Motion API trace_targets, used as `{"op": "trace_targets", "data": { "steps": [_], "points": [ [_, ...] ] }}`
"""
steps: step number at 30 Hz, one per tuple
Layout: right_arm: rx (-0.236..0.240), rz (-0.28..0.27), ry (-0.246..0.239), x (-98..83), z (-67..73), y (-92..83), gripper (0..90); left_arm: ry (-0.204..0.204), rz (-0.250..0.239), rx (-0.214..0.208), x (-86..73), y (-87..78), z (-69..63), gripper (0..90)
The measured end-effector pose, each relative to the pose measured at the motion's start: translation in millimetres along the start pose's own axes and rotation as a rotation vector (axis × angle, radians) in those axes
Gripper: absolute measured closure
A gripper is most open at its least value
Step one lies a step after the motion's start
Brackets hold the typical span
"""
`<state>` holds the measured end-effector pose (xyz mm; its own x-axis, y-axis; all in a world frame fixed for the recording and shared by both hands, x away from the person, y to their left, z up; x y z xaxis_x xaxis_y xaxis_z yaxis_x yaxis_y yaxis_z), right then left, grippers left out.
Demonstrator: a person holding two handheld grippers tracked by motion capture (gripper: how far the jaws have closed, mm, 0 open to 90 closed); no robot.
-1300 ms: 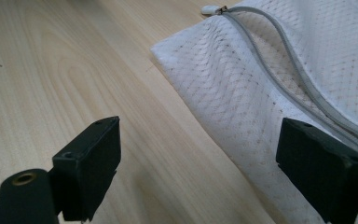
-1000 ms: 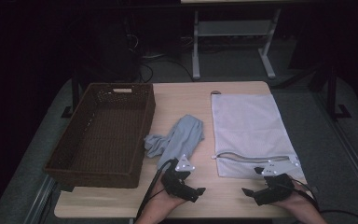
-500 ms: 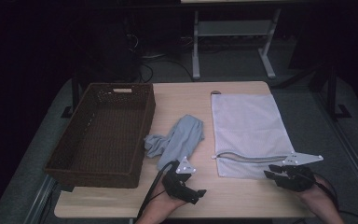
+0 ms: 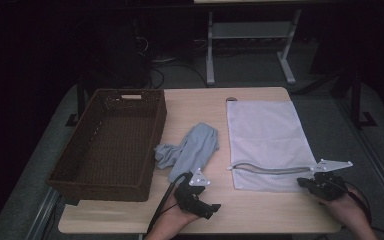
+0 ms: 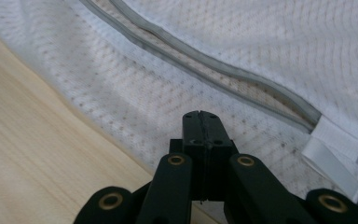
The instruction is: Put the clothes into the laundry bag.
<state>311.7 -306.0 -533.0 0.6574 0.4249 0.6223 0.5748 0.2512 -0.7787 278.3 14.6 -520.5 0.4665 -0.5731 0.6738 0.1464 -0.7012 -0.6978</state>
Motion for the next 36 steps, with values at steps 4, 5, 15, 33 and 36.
{"op": "trace_targets", "data": {
  "steps": [4,5,15,33,36],
  "points": [
    [0.004,0.003,0.004,-0.9,-1.9,1.1,89.3,-0.003,0.002,-0.005,-0.6,0.7,-0.1,13.3],
    [0.002,0.004,0.0,-0.9,-1.7,1.1,89.3,-0.004,0.003,-0.007,-0.7,0.7,0.0,13.3],
    [0.021,0.007,-0.089,2.2,14.9,1.2,89.4,-0.004,0.001,-0.008,-0.1,0.4,0.1,13.3],
    [0.105,0.0,-0.222,7.7,58.7,-0.1,89.4,-0.011,-0.006,-0.012,0.4,-0.4,0.4,13.4],
    [0.127,0.0,-0.245,8.4,68.8,-0.7,89.4,-0.014,-0.009,-0.013,0.6,-0.3,0.1,13.4]
  ]
}}
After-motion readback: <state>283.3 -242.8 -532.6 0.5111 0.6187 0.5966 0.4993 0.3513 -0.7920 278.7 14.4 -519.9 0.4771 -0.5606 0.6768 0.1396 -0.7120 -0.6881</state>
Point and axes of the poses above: each handheld gripper's, and its own axes: y roughly forward along the jaws, x roughly out of its top, z roughly to its left, the point moved 9 cm from there along y, roughly forward along the jaws, and after that the axes turned 7 degrees about -x, right-handed, at the moved point
